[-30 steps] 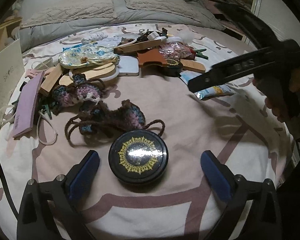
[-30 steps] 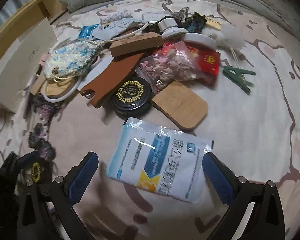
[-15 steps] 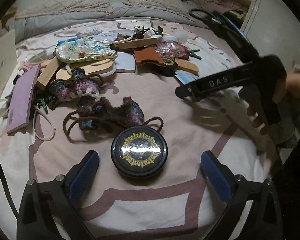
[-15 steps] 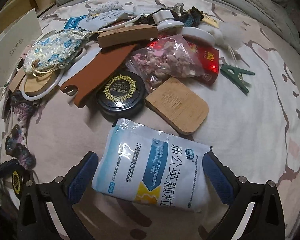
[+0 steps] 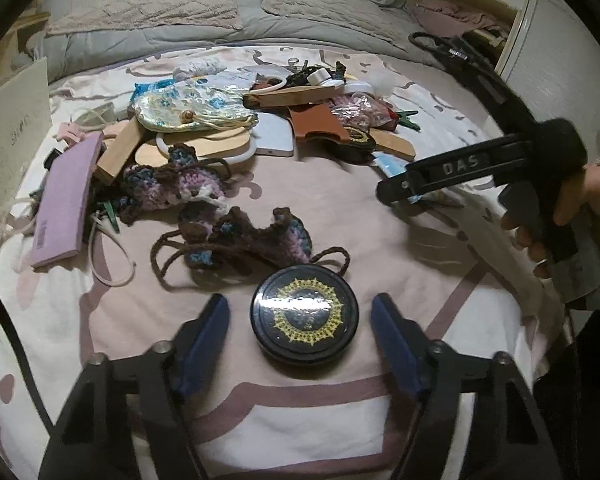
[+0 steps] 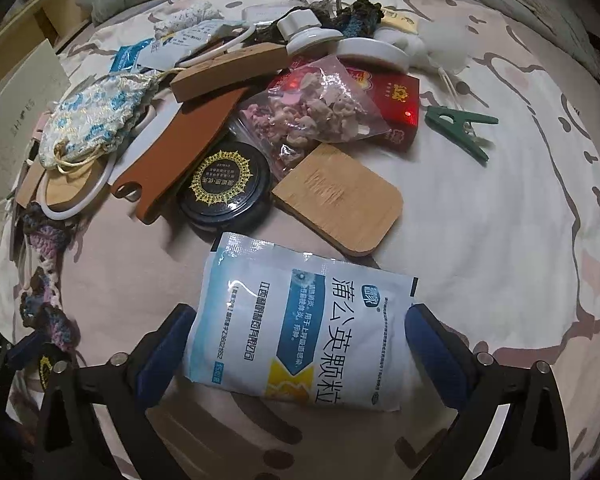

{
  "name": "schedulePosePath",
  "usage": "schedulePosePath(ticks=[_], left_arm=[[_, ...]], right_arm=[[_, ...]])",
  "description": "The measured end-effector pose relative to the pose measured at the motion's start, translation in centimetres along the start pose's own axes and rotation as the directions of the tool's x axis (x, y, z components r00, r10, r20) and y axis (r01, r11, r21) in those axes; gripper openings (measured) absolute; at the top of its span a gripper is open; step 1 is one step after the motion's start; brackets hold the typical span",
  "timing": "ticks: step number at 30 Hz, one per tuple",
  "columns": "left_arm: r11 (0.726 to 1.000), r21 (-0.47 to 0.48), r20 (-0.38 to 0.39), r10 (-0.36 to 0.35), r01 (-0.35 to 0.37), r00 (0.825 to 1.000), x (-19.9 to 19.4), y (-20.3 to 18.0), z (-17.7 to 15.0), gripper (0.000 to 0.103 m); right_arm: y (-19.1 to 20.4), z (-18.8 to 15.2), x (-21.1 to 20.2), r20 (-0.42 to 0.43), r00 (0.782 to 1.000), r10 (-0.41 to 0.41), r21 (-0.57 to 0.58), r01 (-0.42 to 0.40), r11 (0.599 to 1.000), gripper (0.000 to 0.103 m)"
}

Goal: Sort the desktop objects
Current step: 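Close the left tool on the black tin while the right tool closes on the packet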

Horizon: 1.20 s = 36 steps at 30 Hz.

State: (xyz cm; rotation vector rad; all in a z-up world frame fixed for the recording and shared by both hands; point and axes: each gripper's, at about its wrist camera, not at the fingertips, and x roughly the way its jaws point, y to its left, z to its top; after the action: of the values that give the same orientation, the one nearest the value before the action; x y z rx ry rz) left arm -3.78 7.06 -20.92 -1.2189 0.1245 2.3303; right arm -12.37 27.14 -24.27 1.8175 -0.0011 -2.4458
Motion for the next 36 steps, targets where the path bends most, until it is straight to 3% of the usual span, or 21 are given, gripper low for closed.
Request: schedulePosePath(ticks=[7, 9, 12, 14, 18, 20, 26, 36], left_arm=[[0.998, 0.054, 0.001, 0.015, -0.015, 1.0, -0.2, -0.6, 0.1, 0.05], [0.998, 0.056, 0.001, 0.014, -0.014, 1.0, -0.2, -0.7, 0.1, 0.05], [0.999, 0.052, 0.0, 0.011, -0.011, 1.0, -0.2, -0.6, 0.2, 0.05], [0.998, 0.054, 0.0, 0.012, -0.012, 1.0, -0.3, -0.6, 0.2, 0.05], [0.999, 0.048, -0.002, 0.01, -0.01, 1.0, -0.3, -0.5, 0.2, 0.05], [0.999, 0.046, -0.003, 0.01, -0.01, 1.0, -0.1, -0.6, 0.3, 0.05], [0.999, 0.047, -0.005, 0.013, -0.012, 1.0, 0.0, -0.6, 0.4, 0.05], [0.997, 0.068, -0.004, 0.024, -0.024, 1.0, 0.1, -0.8, 0.6, 0.05]], right_arm=[[-1.1, 0.4, -0.4, 0.001, 1.0, 0.031, 0.05, -0.031, 0.998, 0.095], [-0.6, -0.1, -0.7, 0.009, 0.999, 0.031, 0.038, -0.031, 0.999, 0.088], [-0.3, 0.0, -1.1, 0.018, 0.999, 0.037, 0.017, -0.037, 0.999, 0.088], [-0.3, 0.1, -1.0, 0.019, 0.998, 0.056, 0.033, -0.057, 0.998, 0.088], [-0.2, 0.9, -0.4, 0.027, 0.992, 0.126, 0.095, -0.128, 0.987, 0.103], [-0.5, 1.2, -0.3, 0.024, 0.989, 0.146, 0.138, -0.147, 0.979, 0.103], [-1.1, 1.3, 0.1, 0.003, 0.994, 0.105, 0.187, -0.103, 0.977, 0.103], [0.8, 1.5, 1.0, -0.024, 1.0, 0.0, 0.086, 0.003, 0.996, 0.1]])
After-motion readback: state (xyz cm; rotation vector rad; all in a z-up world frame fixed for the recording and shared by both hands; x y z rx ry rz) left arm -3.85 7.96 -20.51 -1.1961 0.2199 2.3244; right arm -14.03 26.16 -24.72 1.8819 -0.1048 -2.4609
